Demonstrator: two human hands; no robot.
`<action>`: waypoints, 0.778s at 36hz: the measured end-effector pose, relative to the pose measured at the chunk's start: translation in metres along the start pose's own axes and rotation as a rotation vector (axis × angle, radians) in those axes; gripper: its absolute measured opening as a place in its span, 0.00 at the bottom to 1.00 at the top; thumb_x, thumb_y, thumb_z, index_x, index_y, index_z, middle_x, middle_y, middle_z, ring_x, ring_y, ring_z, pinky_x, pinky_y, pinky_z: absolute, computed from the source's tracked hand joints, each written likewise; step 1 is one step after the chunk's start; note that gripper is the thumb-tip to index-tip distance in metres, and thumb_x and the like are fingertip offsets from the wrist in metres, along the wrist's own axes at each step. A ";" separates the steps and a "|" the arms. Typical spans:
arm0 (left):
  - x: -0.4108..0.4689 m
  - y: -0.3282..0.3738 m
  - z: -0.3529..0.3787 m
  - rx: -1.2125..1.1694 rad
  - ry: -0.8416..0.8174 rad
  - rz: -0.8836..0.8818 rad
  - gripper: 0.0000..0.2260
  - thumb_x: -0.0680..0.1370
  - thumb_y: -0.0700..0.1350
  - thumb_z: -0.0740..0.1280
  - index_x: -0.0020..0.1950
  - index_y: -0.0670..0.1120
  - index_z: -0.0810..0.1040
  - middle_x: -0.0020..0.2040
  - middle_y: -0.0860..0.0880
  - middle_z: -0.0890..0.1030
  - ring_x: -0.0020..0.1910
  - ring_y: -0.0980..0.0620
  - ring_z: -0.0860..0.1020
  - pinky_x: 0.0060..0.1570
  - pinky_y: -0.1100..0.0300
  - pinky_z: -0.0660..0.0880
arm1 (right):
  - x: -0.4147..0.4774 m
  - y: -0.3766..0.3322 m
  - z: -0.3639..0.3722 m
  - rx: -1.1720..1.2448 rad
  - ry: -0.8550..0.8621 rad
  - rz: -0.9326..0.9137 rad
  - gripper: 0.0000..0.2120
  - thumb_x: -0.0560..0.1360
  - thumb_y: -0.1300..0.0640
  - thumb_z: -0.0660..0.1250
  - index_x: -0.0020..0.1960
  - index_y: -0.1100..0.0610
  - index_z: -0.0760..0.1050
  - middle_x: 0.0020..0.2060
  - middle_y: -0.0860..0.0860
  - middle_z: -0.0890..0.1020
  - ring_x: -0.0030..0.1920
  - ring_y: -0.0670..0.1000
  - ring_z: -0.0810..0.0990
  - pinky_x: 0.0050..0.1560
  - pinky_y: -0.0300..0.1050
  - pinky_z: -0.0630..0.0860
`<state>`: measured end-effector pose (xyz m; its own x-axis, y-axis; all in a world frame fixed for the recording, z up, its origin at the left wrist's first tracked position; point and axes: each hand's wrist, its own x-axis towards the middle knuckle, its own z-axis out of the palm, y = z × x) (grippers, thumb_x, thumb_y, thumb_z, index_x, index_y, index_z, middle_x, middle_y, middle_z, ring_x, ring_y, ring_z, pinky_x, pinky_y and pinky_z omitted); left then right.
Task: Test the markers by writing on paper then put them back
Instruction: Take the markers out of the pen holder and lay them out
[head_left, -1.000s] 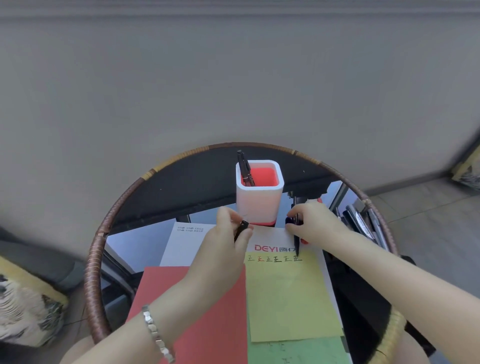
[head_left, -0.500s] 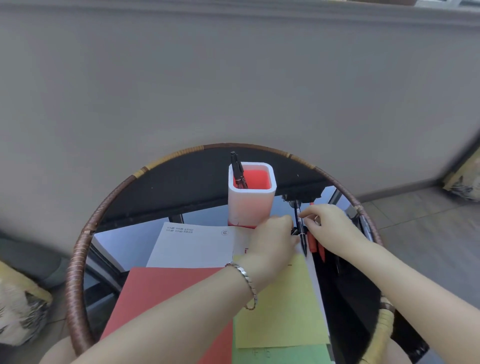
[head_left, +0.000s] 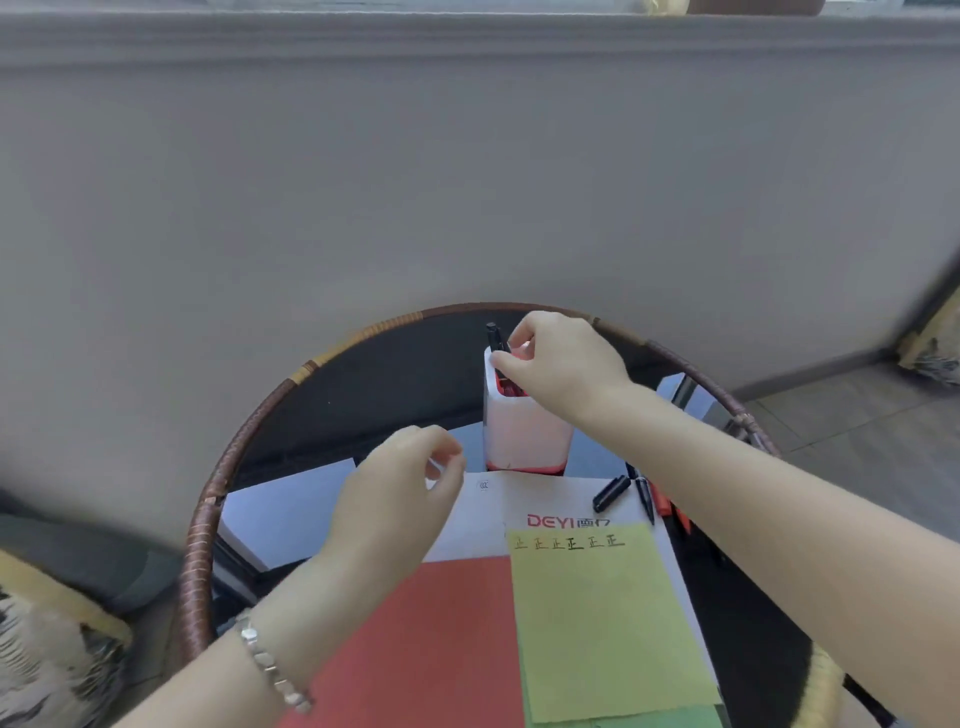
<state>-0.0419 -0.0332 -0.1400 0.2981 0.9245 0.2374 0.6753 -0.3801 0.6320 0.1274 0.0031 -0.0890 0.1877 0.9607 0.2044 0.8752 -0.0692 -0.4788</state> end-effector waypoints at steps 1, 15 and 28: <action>0.000 -0.003 -0.005 -0.003 0.012 -0.010 0.06 0.77 0.43 0.62 0.44 0.50 0.78 0.41 0.56 0.77 0.43 0.61 0.75 0.44 0.57 0.74 | 0.004 -0.004 0.003 -0.056 -0.001 0.029 0.13 0.75 0.47 0.62 0.51 0.56 0.74 0.46 0.51 0.80 0.47 0.54 0.78 0.42 0.45 0.73; 0.006 0.008 -0.015 -0.110 0.074 -0.008 0.08 0.76 0.45 0.64 0.54 0.51 0.76 0.42 0.59 0.75 0.42 0.60 0.74 0.45 0.56 0.75 | -0.022 -0.016 -0.026 0.105 0.263 -0.118 0.10 0.75 0.51 0.62 0.44 0.58 0.75 0.35 0.49 0.79 0.38 0.53 0.77 0.36 0.45 0.72; 0.000 0.076 -0.007 -0.436 0.252 0.342 0.07 0.74 0.41 0.66 0.49 0.51 0.78 0.43 0.55 0.77 0.40 0.58 0.78 0.41 0.62 0.76 | -0.093 -0.002 -0.056 0.289 0.215 -0.453 0.09 0.72 0.56 0.67 0.53 0.51 0.76 0.35 0.41 0.78 0.37 0.40 0.75 0.39 0.29 0.70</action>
<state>0.0048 -0.0615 -0.0870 0.2448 0.7502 0.6142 0.2152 -0.6597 0.7200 0.1332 -0.1010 -0.0597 -0.0646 0.7989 0.5980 0.7380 0.4416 -0.5103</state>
